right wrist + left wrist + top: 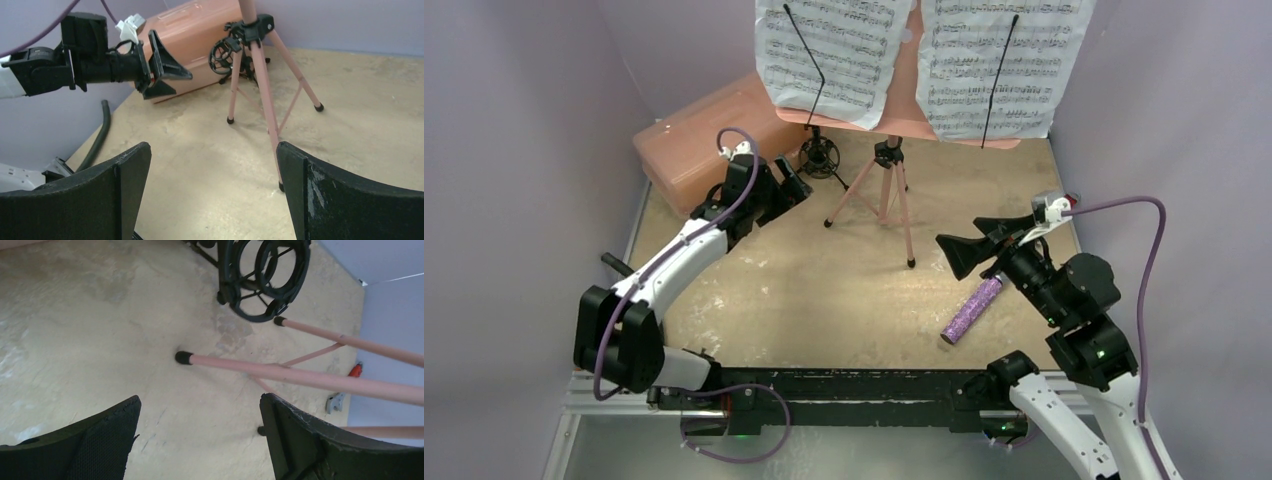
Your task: Set up the instrument practice props
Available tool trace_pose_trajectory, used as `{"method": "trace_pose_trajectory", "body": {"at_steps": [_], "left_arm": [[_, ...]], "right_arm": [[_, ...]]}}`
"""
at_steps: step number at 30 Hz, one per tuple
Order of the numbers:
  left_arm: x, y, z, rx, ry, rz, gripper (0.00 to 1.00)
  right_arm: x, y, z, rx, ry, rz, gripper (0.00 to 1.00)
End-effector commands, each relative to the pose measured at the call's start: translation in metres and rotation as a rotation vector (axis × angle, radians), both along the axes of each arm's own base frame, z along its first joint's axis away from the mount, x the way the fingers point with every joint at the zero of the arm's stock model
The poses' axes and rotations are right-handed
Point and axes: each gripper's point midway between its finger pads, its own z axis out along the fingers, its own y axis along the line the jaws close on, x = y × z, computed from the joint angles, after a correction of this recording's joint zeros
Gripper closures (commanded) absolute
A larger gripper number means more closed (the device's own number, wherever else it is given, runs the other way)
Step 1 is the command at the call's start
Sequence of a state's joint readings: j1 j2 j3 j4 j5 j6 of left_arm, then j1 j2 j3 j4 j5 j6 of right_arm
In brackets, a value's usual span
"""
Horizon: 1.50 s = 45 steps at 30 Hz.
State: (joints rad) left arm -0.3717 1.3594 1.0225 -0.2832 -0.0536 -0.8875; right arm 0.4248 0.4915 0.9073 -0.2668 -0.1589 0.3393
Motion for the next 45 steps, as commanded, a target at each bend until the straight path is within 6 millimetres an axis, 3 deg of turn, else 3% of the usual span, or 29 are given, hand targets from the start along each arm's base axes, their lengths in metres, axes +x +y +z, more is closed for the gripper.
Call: {"method": "trace_pose_trajectory", "body": {"at_steps": [1,9,12,13,18,27,33,40,42,45], "left_arm": [[0.052,-0.015,0.052,-0.123,-0.199,0.001,0.12],[0.105,-0.025,0.053,-0.252,-0.223,0.023,0.18],[0.119,-0.030,0.042,-0.219,-0.170,0.013,0.20],[0.121,-0.031,0.028,-0.203,-0.129,0.014,0.21],[0.129,-0.035,0.002,-0.189,-0.050,0.013,0.32],[0.139,-0.041,-0.018,-0.191,-0.016,0.003,0.57],[0.139,-0.048,-0.008,-0.225,-0.038,-0.027,0.77],[0.125,-0.039,0.028,-0.219,-0.127,-0.027,0.82],[0.120,-0.033,0.036,-0.207,-0.142,-0.008,0.87],[0.107,-0.024,0.036,-0.190,-0.120,0.021,0.94]], "right_arm": [[0.007,-0.011,-0.019,-0.020,0.037,-0.075,0.02],[0.009,-0.013,-0.045,-0.061,0.091,-0.088,0.02],[0.011,-0.019,-0.048,-0.077,0.105,-0.121,0.02],[0.012,-0.020,-0.048,-0.082,0.105,-0.125,0.02],[0.016,-0.019,-0.050,-0.096,0.110,-0.132,0.02],[0.021,-0.021,-0.051,-0.098,0.117,-0.152,0.02],[0.023,-0.020,-0.053,-0.104,0.123,-0.153,0.02],[0.029,-0.017,-0.052,-0.108,0.119,-0.151,0.02],[0.030,-0.016,-0.054,-0.114,0.121,-0.142,0.02],[0.032,-0.014,-0.053,-0.118,0.117,-0.136,0.02]]}}
